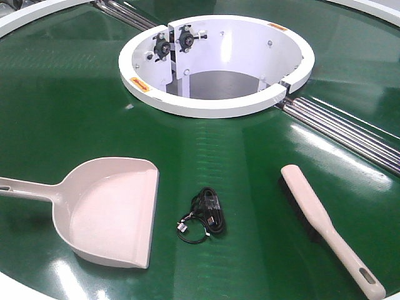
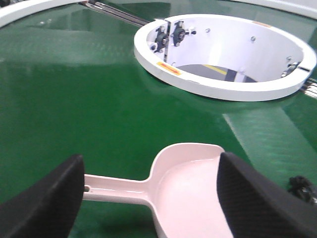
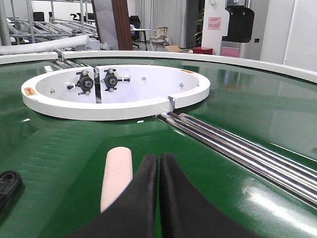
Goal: Clean and inspect green conveyor with broom and dustpan
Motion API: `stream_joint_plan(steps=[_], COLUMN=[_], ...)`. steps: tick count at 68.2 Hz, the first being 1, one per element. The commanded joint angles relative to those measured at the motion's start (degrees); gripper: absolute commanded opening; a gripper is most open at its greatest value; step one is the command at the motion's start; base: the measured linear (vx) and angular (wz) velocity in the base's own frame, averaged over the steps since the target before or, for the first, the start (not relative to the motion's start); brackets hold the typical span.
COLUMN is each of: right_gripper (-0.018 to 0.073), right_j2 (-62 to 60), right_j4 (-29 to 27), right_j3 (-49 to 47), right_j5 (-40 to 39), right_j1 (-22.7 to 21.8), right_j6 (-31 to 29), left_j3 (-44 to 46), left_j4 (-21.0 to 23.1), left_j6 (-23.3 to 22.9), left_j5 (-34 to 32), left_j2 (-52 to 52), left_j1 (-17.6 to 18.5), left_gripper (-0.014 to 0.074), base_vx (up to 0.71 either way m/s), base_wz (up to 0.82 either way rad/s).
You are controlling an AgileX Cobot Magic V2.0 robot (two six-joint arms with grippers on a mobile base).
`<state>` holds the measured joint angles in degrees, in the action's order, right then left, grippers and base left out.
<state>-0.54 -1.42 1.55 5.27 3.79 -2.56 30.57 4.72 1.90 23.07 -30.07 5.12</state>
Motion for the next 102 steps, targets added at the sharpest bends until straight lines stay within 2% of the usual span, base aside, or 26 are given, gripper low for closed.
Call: stream_joint_plan(steps=[1,6,14,17,20,26,30,34,42,51,55,58,67,71,94,102], right_gripper=[-0.0009,-0.0009,-0.0009,-0.0009,-0.0009,-0.0009,-0.0009,-0.0009,-0.0009,-0.0009,-0.0009,-0.0009,-0.0009,-0.0009,-0.0009,-0.0009], right_j2=[-1.1,-1.1,-1.1,-1.1,-1.1,-1.1,-1.1,-1.1,-1.1,-1.1,-1.1,-1.1,-1.1,-1.1,-1.1,-1.1], right_j4=[0.2,0.2,0.2,0.2,0.2,0.2,0.2,0.2,0.2,0.2,0.2,0.2,0.2,0.2,0.2,0.2], right_j3=[1.2,1.2,1.2,1.2,1.2,1.2,1.2,1.2,1.2,1.2,1.2,1.2,1.2,1.2,1.2,1.2], right_j5=[-4.3,-4.3,-4.3,-4.3,-4.3,-4.3,-4.3,-4.3,-4.3,-4.3,-4.3,-4.3,-4.3,-4.3,-4.3,-4.3], right_j1=[-0.1,-0.1,-0.1,-0.1,-0.1,-0.1,-0.1,-0.1,-0.1,-0.1,-0.1,-0.1,-0.1,-0.1,-0.1,-0.1], right_j6=[-0.1,-0.1,-0.1,-0.1,-0.1,-0.1,-0.1,-0.1,-0.1,-0.1,-0.1,-0.1,-0.1,-0.1,-0.1,-0.1], left_j3=[3.0,6.9,15.9,20.4,24.4,31.5,35.9,39.6,44.9,46.0,46.0,46.0,46.0,46.0,46.0,46.0], left_j4=[1.5,1.1,-1.0,-2.0,-3.1,-2.6,-2.5,-2.6,-2.7,-2.3,-1.7,-1.5,-1.5,-1.5,-1.7,-3.9], left_j6=[2.6,4.6,4.8,6.2,10.0,20.3,25.4,30.0,38.1,47.8,50.1,51.7,64.2,67.8,72.6,72.9], left_j5=[-3.3,1.1,11.7,16.2,21.6,34.3,41.5,45.6,43.9,35.8,32.8,33.1,38.5,39.6,39.9,40.0], left_j2=[-1.0,-3.5,-10.7,-14.9,-18.7,-25.6,-30.0,-33.9,-39.8,-43.4,-45.2,-46.6,-49.3,-50.1,-56.0,-58.3], left_j1=[-0.1,-0.1,-0.1,-0.1,-0.1,-0.1,-0.1,-0.1,-0.1,-0.1,-0.1,-0.1,-0.1,-0.1,-0.1,-0.1], left_gripper=[0.0534,0.0534,0.0534,0.0534,0.0534,0.0534,0.0534,0.0534,0.0534,0.0534,0.0530,0.0523,0.0520,0.0520,0.0520,0.0520], base_vx=[0.00,0.00,0.00,0.00,0.00,0.00,0.00,0.00,0.00,0.00,0.00,0.00,0.00,0.00,0.00,0.00], base_wz=[0.00,0.00,0.00,0.00,0.00,0.00,0.00,0.00,0.00,0.00,0.00,0.00,0.00,0.00,0.00,0.00])
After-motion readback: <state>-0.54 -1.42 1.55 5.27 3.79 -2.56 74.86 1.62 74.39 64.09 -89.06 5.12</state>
